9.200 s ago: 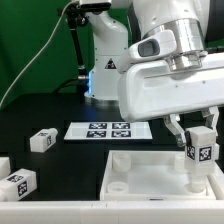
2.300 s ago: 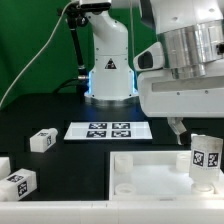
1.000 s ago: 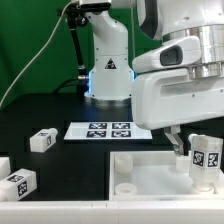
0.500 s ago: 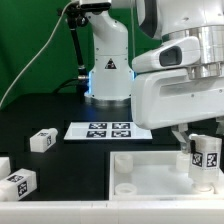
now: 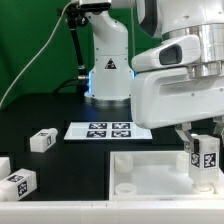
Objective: Assemble one leg
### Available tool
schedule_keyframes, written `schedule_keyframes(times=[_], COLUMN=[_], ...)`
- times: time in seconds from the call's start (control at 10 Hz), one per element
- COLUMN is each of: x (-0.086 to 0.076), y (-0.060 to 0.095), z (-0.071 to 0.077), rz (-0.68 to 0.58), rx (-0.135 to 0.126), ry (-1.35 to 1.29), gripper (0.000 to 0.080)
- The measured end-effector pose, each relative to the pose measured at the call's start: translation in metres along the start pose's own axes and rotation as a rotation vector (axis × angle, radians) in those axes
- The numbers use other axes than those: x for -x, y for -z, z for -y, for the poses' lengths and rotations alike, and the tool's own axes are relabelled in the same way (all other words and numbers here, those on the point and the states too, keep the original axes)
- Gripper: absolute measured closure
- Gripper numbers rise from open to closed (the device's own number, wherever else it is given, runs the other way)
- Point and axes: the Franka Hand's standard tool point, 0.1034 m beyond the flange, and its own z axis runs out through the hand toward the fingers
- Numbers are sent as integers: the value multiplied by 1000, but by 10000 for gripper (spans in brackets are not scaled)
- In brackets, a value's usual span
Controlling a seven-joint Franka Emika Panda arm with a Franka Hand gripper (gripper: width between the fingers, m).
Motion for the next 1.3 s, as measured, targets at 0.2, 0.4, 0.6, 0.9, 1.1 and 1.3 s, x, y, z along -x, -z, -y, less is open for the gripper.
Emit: schedule_keyframes(times=[0.2, 0.4, 0.6, 0.9, 1.1, 1.3], x=[0, 0, 0, 1, 2, 3], y=[0, 0, -1, -2, -1, -2], z=[-1, -1, -3, -2, 0, 1], rz=[-1, -1, 3, 29, 68, 61], rx=[-1, 0, 6, 33, 44, 40], ry=[-89, -191, -463, -904, -1035, -1079], gripper=[515, 515, 515, 515, 515, 510])
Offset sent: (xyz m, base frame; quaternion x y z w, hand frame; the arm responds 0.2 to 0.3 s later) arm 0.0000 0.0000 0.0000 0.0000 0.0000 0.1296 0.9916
